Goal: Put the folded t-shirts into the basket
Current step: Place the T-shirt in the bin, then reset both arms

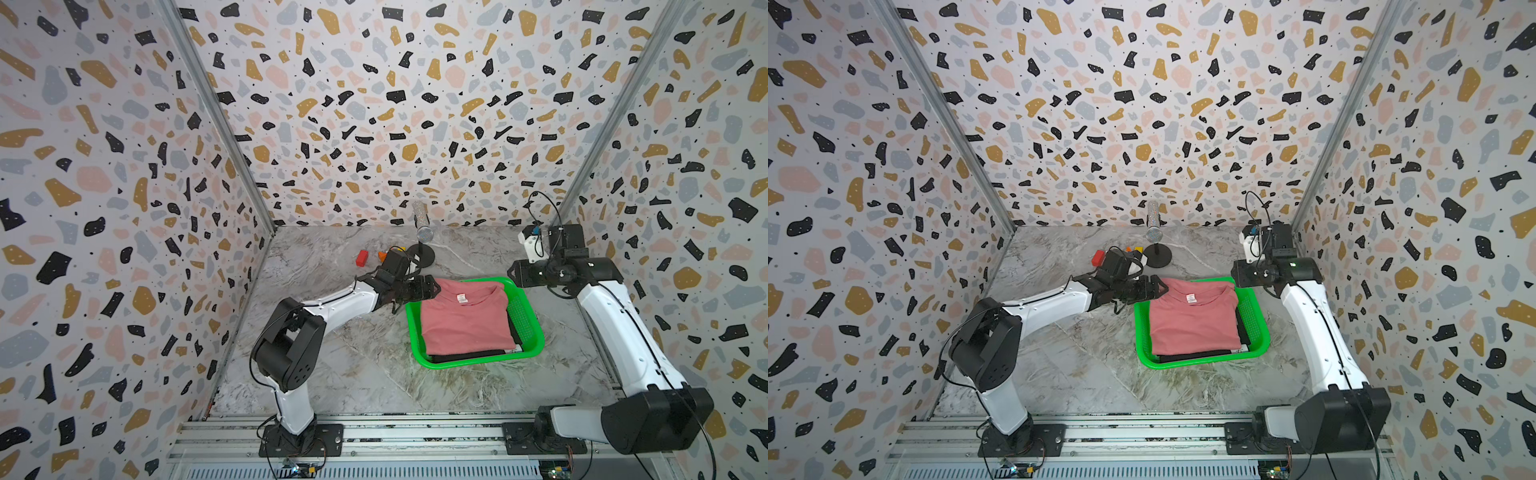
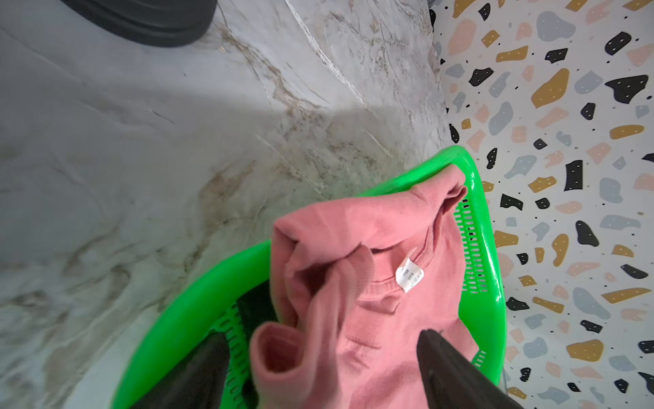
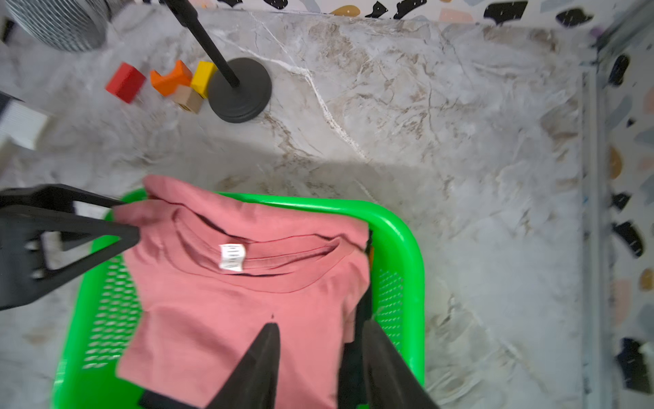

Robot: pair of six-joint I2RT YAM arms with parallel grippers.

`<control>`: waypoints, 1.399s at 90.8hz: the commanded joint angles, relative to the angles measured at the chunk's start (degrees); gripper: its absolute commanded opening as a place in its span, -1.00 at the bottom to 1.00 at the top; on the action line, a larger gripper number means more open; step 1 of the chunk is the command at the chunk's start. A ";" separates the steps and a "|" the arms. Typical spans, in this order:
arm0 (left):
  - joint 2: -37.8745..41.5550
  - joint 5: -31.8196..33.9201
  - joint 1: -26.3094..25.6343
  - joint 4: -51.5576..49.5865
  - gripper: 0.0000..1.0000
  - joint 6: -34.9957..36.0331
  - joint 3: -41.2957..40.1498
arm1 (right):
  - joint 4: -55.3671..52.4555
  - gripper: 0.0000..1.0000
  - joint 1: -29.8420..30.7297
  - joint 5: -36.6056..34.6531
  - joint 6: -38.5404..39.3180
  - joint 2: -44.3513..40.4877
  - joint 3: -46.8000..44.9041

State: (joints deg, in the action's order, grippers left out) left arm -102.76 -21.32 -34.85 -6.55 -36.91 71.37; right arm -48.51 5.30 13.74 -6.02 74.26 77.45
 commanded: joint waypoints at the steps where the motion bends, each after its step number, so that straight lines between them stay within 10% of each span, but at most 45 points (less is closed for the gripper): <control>1: 1.46 2.11 0.57 -7.57 0.75 10.09 2.94 | -8.24 -0.26 -0.11 4.49 -12.76 1.02 -4.92; 39: 5.49 6.10 0.59 -11.35 0.79 27.76 5.58 | 1.35 -0.54 -0.09 -0.34 -16.11 6.25 -20.54; 67: 10.09 4.21 7.93 -21.40 0.98 36.16 11.86 | 4.65 -0.33 -0.20 -1.86 -19.23 9.47 -21.33; 81: 14.18 5.38 18.10 -22.28 1.00 37.11 5.81 | 3.92 0.16 -0.20 -1.75 -17.41 1.14 -15.72; 91: 16.22 9.85 25.48 -16.54 1.00 38.80 -2.83 | 7.40 0.97 -0.20 -8.43 -11.68 -4.72 -13.34; 111: 19.44 14.08 36.30 12.35 1.00 38.03 -27.03 | 38.49 0.99 -0.50 -33.13 1.96 -13.27 -33.37; 127: 21.14 10.63 37.77 32.19 1.00 35.70 -40.10 | 64.07 0.99 -5.10 -28.89 0.62 -9.06 -48.09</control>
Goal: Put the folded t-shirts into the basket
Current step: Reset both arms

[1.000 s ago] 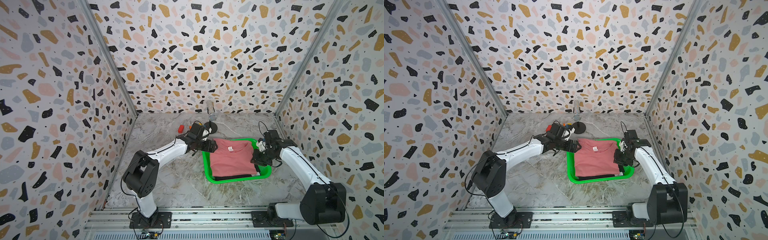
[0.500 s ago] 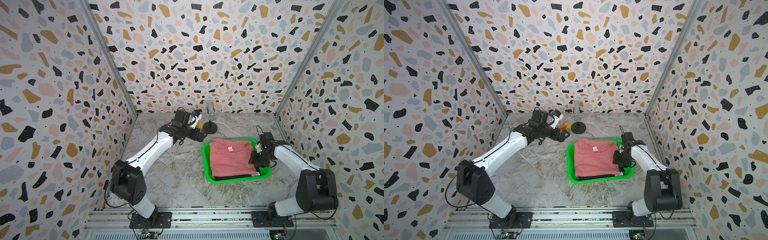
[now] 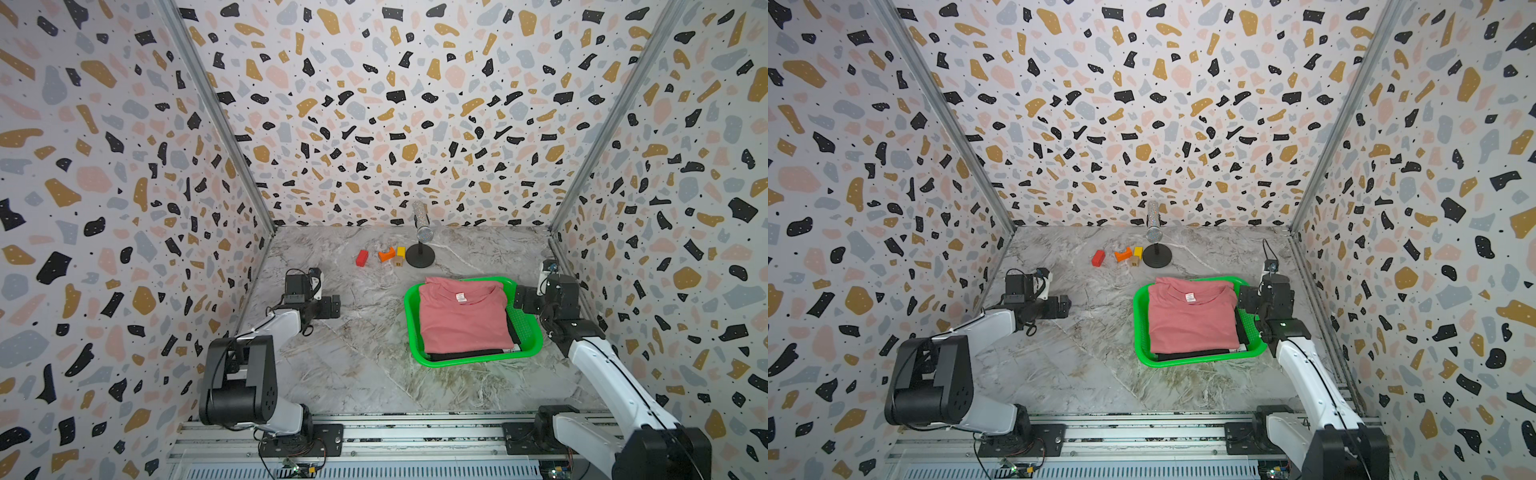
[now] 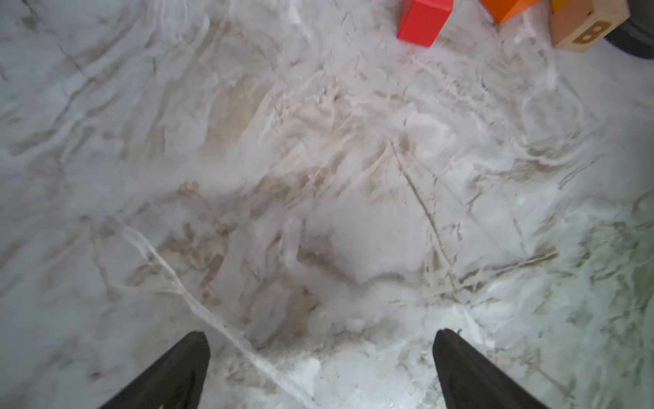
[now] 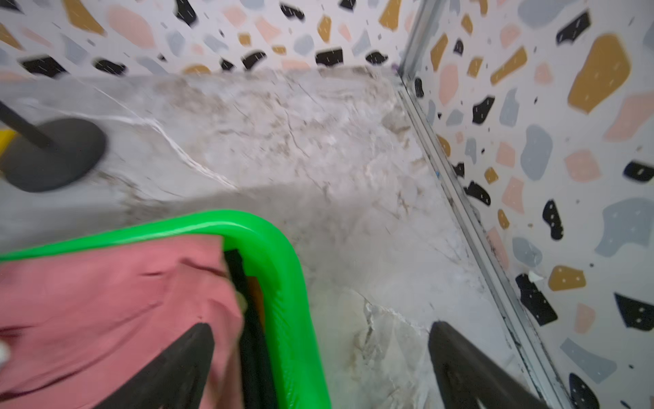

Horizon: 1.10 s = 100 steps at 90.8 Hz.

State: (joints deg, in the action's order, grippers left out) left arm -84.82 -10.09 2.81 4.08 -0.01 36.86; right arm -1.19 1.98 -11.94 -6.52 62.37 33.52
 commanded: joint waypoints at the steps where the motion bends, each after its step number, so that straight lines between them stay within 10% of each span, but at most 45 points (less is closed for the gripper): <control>1: 3.27 -0.40 0.10 22.99 1.00 -1.38 -6.37 | 17.23 0.99 -1.92 -2.93 1.28 3.32 -4.51; 62: 3.24 5.68 -5.41 29.29 1.00 2.70 -9.84 | 63.62 0.99 -6.20 18.83 4.40 25.50 -18.54; 80: 2.12 8.82 -6.70 51.62 1.00 3.17 -21.42 | 58.43 0.99 -4.94 14.19 4.62 23.39 -17.61; 100: 3.35 12.01 -6.76 42.04 1.00 1.55 -17.64 | 53.21 0.99 -3.39 12.58 5.77 24.33 -14.13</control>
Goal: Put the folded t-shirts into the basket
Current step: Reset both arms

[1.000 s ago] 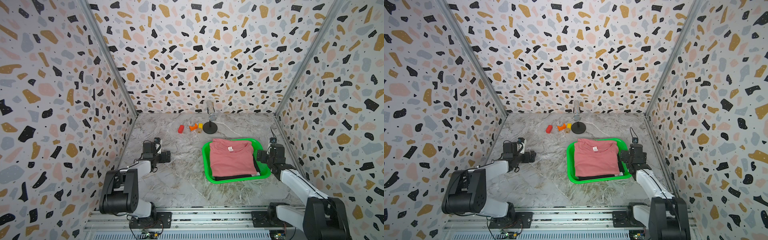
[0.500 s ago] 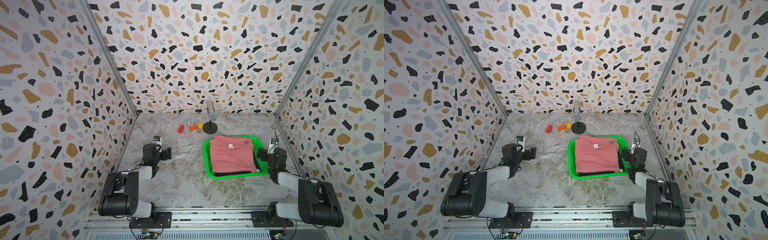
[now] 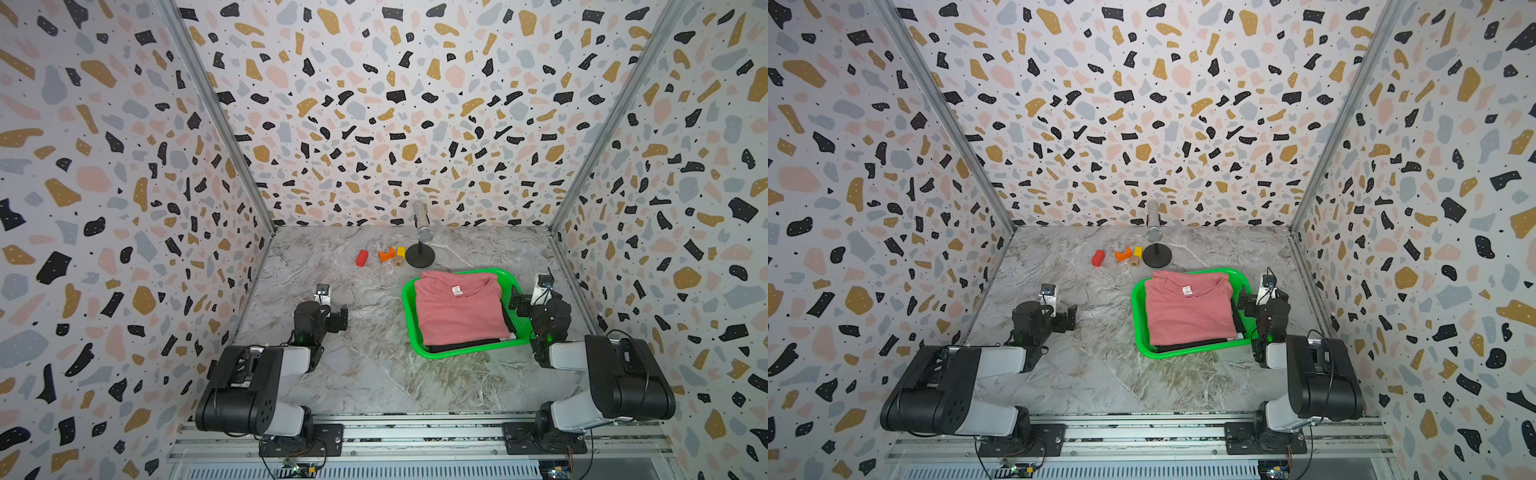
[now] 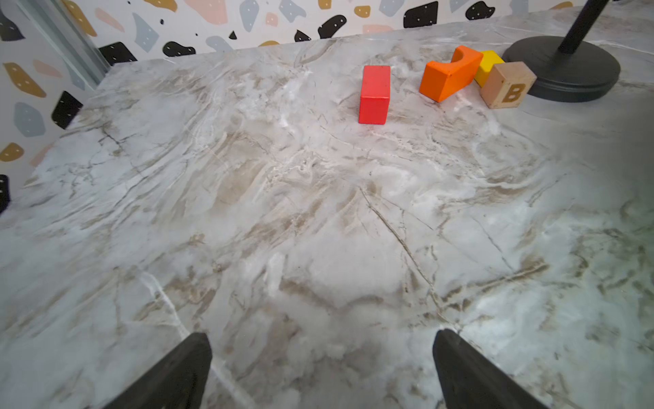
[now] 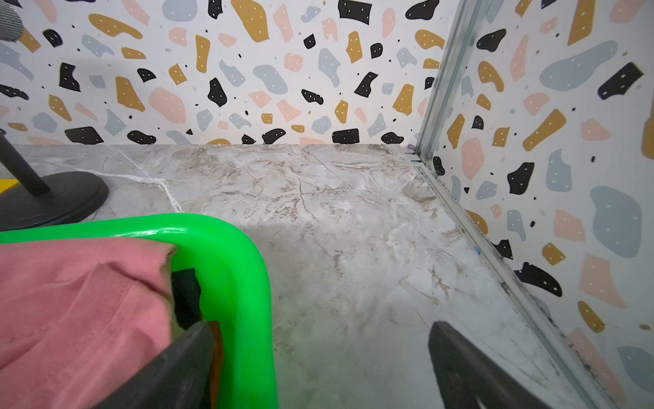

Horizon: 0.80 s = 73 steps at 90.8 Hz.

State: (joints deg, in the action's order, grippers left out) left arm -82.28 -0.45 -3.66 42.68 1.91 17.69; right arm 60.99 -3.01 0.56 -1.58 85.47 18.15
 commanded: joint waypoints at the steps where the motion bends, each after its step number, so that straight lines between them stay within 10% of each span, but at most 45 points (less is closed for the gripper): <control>1: 0.90 2.33 -0.29 3.41 1.00 -0.44 1.50 | -9.49 0.99 1.60 0.20 0.90 1.08 1.30; 73: 1.29 2.20 -0.29 3.13 1.00 -0.34 1.36 | -10.02 1.00 1.88 0.50 1.36 1.10 1.66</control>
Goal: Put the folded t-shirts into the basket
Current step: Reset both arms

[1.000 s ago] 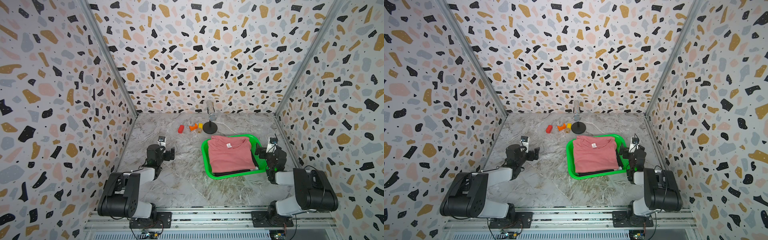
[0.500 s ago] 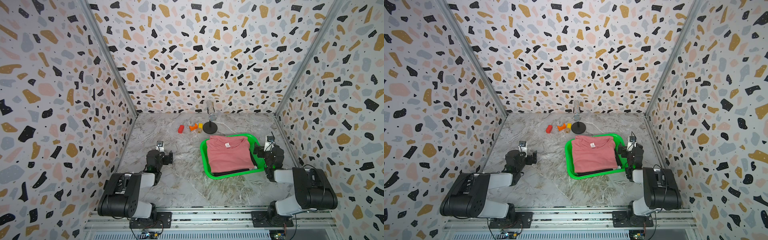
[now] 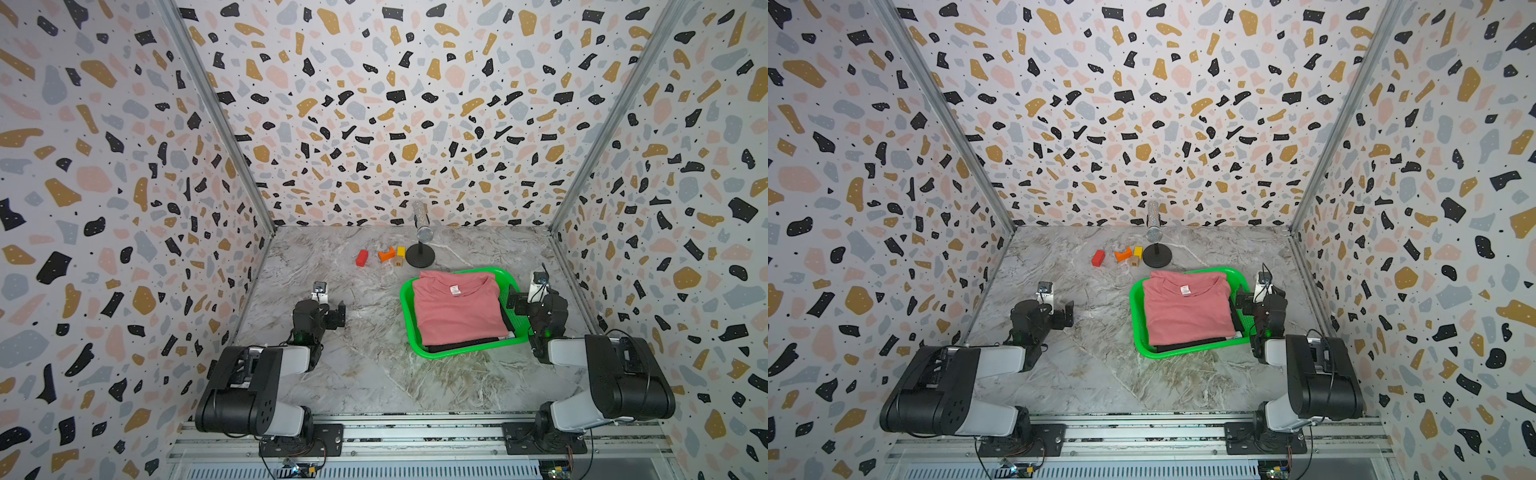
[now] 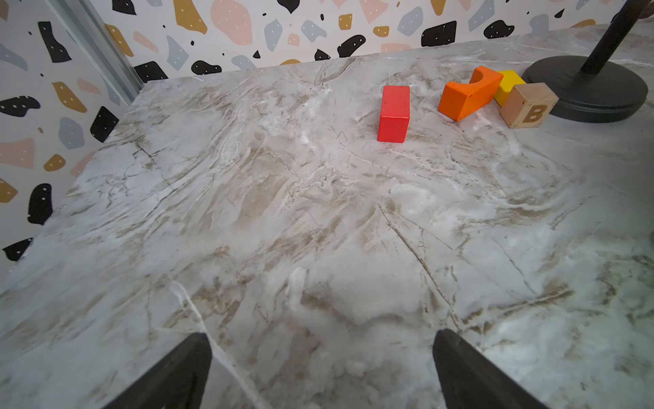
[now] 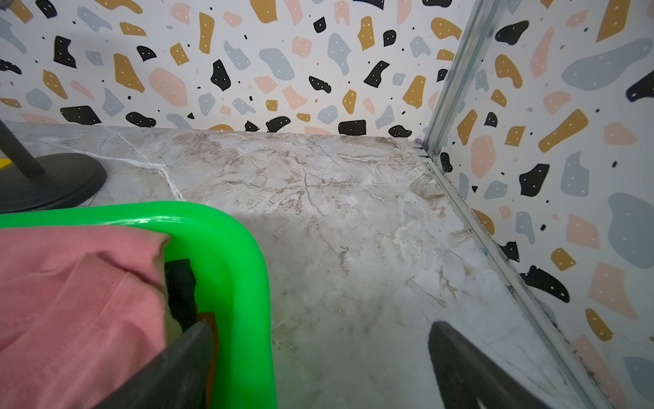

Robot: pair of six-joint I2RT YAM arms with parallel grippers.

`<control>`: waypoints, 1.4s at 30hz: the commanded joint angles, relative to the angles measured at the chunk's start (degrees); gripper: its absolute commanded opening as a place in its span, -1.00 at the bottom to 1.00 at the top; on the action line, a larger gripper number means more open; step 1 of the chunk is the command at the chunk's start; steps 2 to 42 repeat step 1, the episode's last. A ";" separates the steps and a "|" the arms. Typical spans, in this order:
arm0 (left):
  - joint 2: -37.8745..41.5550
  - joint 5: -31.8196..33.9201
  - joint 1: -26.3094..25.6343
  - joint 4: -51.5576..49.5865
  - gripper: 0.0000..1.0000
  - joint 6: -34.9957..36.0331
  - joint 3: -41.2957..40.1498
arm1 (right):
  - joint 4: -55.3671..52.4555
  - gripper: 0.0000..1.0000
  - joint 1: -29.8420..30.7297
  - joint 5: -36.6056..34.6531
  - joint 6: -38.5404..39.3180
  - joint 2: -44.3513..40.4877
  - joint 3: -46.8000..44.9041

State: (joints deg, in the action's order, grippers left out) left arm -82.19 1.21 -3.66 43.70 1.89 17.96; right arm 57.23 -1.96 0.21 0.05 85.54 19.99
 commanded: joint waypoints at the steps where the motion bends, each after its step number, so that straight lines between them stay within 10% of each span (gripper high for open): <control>1: 1.18 0.54 -0.29 1.96 1.00 -0.31 1.15 | -6.26 1.00 0.82 0.85 -0.25 1.03 -0.15; 42: 1.18 0.54 -0.29 1.96 1.00 -0.31 1.15 | -6.26 1.00 0.82 0.85 -0.25 1.03 -0.15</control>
